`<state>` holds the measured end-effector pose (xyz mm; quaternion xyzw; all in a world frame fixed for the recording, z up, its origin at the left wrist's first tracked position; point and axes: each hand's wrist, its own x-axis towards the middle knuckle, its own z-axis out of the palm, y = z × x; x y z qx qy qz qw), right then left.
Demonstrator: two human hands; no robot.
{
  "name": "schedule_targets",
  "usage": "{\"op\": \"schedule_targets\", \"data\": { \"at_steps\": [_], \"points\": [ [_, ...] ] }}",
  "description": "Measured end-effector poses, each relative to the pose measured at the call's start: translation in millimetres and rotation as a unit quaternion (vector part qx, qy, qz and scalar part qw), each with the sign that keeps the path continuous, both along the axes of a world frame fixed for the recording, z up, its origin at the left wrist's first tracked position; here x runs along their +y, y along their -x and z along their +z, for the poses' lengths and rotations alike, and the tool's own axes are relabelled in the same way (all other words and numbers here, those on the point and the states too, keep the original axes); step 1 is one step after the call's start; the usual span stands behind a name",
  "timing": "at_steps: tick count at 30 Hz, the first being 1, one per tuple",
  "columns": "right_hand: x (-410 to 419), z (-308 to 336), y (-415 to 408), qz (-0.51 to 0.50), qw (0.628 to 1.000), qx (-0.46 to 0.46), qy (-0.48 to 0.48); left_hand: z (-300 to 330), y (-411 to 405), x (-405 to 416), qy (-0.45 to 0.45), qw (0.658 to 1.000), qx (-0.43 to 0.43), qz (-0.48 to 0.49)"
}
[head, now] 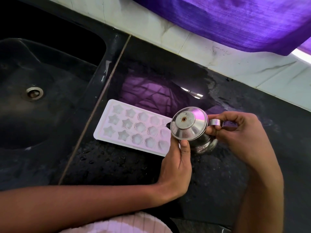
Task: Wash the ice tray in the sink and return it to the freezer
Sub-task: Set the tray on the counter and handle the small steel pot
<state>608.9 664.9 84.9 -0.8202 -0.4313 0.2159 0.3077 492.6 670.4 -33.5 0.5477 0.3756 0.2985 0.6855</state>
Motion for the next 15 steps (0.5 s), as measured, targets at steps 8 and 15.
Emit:
{"op": "schedule_targets", "data": {
  "at_steps": [8,15],
  "points": [
    [-1.8,2.8,1.2,-0.01,1.0,0.004,0.002,5.9,2.7,-0.4,0.002,1.0,0.007,-0.018],
    [-4.0,3.6,1.2,-0.013,1.0,0.01,-0.011,5.0,1.6,-0.8,-0.015,1.0,-0.004,-0.007]
  ]
}}
